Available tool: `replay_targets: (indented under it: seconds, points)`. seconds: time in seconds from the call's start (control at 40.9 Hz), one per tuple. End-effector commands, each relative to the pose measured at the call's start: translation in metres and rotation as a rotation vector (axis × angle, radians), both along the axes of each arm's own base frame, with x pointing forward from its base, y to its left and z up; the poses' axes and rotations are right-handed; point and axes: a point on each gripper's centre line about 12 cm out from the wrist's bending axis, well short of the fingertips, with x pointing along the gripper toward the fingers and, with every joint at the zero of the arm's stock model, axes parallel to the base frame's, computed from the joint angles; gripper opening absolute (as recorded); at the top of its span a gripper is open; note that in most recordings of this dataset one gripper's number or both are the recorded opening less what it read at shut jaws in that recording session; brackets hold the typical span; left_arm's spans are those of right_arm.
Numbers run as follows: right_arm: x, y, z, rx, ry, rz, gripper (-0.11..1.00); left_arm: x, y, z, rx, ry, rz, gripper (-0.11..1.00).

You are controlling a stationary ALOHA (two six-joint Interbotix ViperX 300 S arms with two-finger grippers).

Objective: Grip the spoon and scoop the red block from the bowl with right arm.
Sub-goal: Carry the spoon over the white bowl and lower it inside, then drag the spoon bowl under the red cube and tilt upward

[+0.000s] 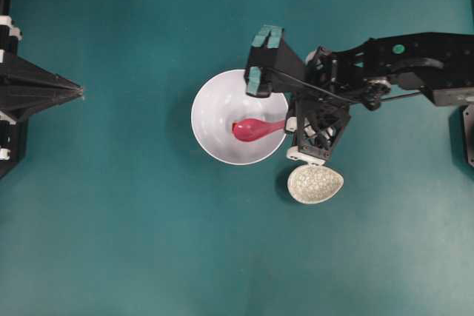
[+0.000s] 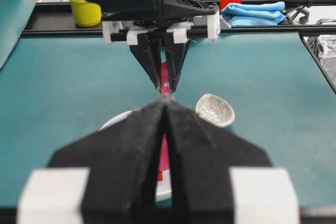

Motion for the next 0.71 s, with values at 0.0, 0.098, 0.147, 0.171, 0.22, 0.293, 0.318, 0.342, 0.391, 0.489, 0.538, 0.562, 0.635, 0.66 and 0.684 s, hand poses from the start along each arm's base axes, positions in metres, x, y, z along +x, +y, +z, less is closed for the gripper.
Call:
replay_targets:
  seconds: [0.0,0.098,0.147,0.171,0.22,0.293,0.318,0.342,0.391,0.489,0.538,0.562,0.635,0.66,0.684]
  points:
    - [0.007,-0.003,0.017,-0.001,-0.034,-0.005,0.22,0.000,0.000,0.013,0.003,-0.026,0.000,0.01]
    - [0.007,-0.004,0.020,0.004,-0.018,-0.010,0.22,-0.002,0.000,0.014,0.003,-0.018,0.001,0.01]
    - [0.006,-0.004,0.021,0.005,-0.008,-0.010,0.22,-0.003,0.000,0.014,0.003,-0.012,0.001,0.01]
    - [0.005,-0.004,0.021,0.009,0.006,-0.009,0.22,-0.004,0.000,0.015,0.003,-0.014,0.001,0.01]
    - [0.004,-0.003,0.022,0.011,0.025,-0.006,0.22,-0.004,0.000,0.015,0.003,-0.012,0.001,0.01]
    - [0.002,-0.003,0.020,0.013,0.043,-0.002,0.22,-0.006,0.000,0.016,0.006,-0.015,0.001,0.01]
    - [0.002,-0.003,0.020,0.013,0.045,-0.002,0.22,-0.006,0.000,0.017,0.006,-0.017,0.001,0.01]
    - [0.003,-0.003,0.021,0.011,0.040,-0.002,0.22,-0.006,0.000,0.017,0.006,-0.017,0.001,0.01]
    - [0.004,-0.005,0.020,0.011,0.039,-0.005,0.22,-0.006,0.000,0.018,0.008,-0.020,0.003,0.01]
    - [0.006,-0.008,0.018,0.010,0.031,-0.014,0.22,-0.006,0.000,0.017,0.008,-0.018,0.001,0.01]
    - [0.008,-0.010,0.016,0.009,0.033,-0.017,0.22,-0.006,0.000,0.018,0.008,-0.020,0.001,0.01]
    - [0.009,-0.010,0.015,0.009,0.033,-0.017,0.22,-0.006,0.000,0.017,0.008,-0.018,0.001,0.01]
    - [0.011,-0.010,0.009,0.009,0.039,-0.017,0.22,-0.006,0.000,0.017,0.008,-0.017,0.001,0.01]
    - [0.012,-0.011,0.007,0.007,0.042,-0.018,0.22,-0.006,0.000,0.017,0.008,-0.018,0.001,0.01]
    - [0.013,-0.011,0.005,0.009,0.043,-0.019,0.22,-0.006,0.000,0.017,0.006,-0.018,0.001,0.01]
